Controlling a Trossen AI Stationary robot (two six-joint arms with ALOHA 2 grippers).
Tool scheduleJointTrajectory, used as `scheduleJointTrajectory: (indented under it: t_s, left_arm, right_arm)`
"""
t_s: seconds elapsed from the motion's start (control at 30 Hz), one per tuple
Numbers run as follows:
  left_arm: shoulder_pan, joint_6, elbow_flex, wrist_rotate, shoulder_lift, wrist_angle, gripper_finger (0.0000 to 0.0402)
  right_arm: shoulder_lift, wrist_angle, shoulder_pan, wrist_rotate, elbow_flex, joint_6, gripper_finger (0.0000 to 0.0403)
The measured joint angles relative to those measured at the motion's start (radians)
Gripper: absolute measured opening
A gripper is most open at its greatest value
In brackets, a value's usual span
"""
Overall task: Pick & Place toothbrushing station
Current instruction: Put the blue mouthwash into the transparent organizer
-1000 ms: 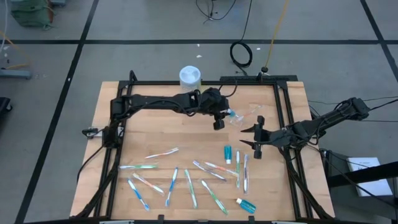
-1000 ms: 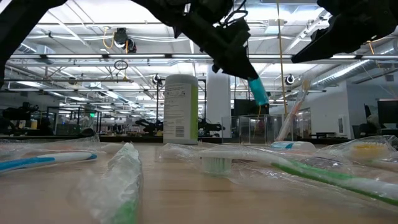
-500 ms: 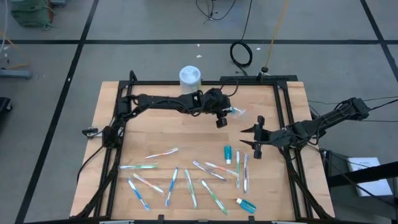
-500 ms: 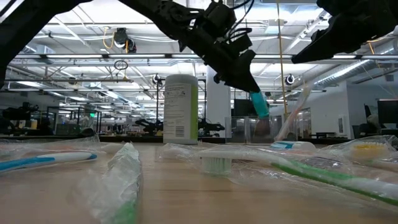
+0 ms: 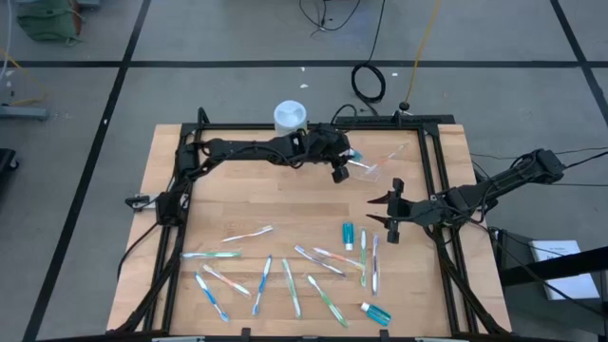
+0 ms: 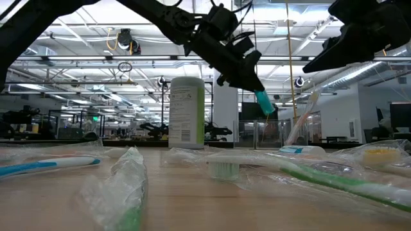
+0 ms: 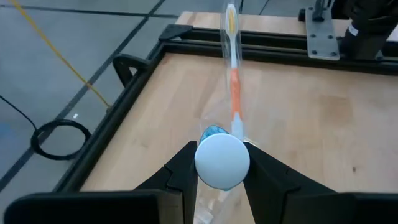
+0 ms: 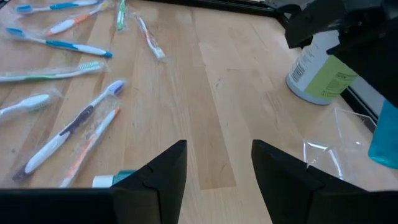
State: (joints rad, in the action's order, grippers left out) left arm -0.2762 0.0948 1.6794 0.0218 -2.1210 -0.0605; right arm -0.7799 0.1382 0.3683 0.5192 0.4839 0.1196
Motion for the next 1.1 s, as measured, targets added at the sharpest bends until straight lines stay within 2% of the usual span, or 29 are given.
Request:
scheduleJointTrajectory:
  t_s: [0.27, 0.9, 1.1]
  left_arm:
    - [-0.003, 0.004, -0.002, -0.053, -0.03, -0.027, 0.0106]
    - [0.014, 0.001, -0.001, -0.046, -0.029, -0.15, 0.0106]
    - [0.029, -0.019, -0.001, -0.047, -0.029, -0.241, 0.0106]
  right_arm:
    - [0.0, -0.006, 0.0, 0.0, 0.0, 0.02, 0.0171]
    - [0.0, 0.022, 0.0, -0.001, 0.0, 0.069, 0.0171]
    - [0.0, 0.032, 0.0, -0.001, 0.0, 0.076, 0.0171]
